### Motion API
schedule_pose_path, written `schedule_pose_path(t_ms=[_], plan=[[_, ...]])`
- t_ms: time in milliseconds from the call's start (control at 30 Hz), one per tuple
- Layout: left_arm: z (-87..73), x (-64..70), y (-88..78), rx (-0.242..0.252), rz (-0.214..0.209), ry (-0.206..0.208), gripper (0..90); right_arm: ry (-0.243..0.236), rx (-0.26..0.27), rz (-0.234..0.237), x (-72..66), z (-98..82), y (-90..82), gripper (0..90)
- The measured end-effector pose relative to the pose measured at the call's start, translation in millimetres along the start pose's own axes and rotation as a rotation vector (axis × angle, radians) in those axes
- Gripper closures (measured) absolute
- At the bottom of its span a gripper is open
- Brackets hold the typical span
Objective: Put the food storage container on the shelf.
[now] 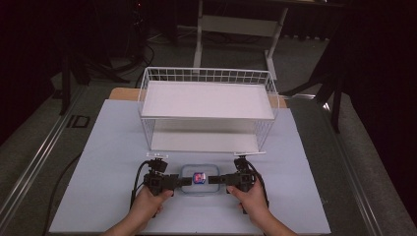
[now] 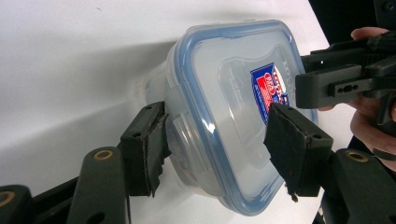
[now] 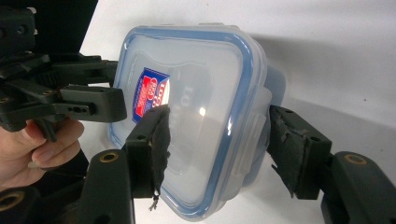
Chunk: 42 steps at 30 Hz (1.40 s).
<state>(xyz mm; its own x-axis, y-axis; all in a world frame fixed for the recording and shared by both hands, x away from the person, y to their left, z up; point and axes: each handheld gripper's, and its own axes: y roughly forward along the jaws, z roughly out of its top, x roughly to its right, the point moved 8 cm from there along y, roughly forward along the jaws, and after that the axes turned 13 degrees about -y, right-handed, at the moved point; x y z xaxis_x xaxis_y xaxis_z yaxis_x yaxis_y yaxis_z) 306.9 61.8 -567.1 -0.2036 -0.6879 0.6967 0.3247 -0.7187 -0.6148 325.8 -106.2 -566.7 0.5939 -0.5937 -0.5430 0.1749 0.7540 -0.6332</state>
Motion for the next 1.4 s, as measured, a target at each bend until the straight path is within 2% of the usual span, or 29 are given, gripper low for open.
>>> schedule_pose_path(t_ms=[167, 300, 367, 433, 600, 633, 800, 867, 967, 1100, 1267, 1400], plan=[[-2.1, 4.2, -3.2, 0.015, 0.029, 0.011, 43.1, -0.015, 0.012, -0.01, -2.4, 0.0, -2.1, 42.0], [-1.7, 5.6, -3.9, 0.02, 0.038, 0.017, 44.3, -0.02, 0.006, -0.019, -3.4, 1.4, -2.9, 42.3], [0.0, 7.2, -5.6, 0.04, 0.035, 0.016, 46.1, -0.025, 0.014, -0.022, -3.3, 2.1, -3.5, 42.7], [1.7, 10.0, -6.0, 0.053, 0.051, 0.045, 46.2, -0.033, 0.017, -0.022, -3.8, 4.0, -5.4, 42.9], [7.3, 12.6, -4.1, 0.065, 0.047, 0.043, 46.0, -0.041, 0.035, -0.037, -2.0, 8.3, -7.9, 42.8], [9.0, 14.0, -4.3, 0.072, 0.047, 0.048, 45.9, -0.061, 0.046, -0.05, -2.7, 11.9, -11.1, 42.8], [22.8, 23.3, -7.2, 0.103, 0.046, 0.077, 45.8, -0.081, 0.072, -0.064, -3.3, 22.8, -18.2, 42.9], [29.7, 27.4, -8.0, 0.124, 0.042, 0.091, 45.6, -0.104, 0.101, -0.081, -3.3, 33.3, -24.8, 42.9], [39.2, 30.8, -6.6, 0.14, 0.043, 0.114, 45.4, -0.109, 0.118, -0.091, -0.5, 42.0, -28.7, 42.8], [49.3, 29.3, 0.8, 0.142, 0.051, 0.117, 44.6, -0.119, 0.112, -0.107, 4.9, 48.2, -28.2, 42.7], [61.9, 24.8, 10.3, 0.149, 0.045, 0.119, 44.4, -0.097, 0.129, -0.12, 18.8, 58.5, -24.5, 42.7], [72.5, 23.8, 14.3, 0.167, 0.044, 0.149, 44.3, -0.106, 0.153, -0.129, 25.3, 65.8, -23.8, 42.7]])
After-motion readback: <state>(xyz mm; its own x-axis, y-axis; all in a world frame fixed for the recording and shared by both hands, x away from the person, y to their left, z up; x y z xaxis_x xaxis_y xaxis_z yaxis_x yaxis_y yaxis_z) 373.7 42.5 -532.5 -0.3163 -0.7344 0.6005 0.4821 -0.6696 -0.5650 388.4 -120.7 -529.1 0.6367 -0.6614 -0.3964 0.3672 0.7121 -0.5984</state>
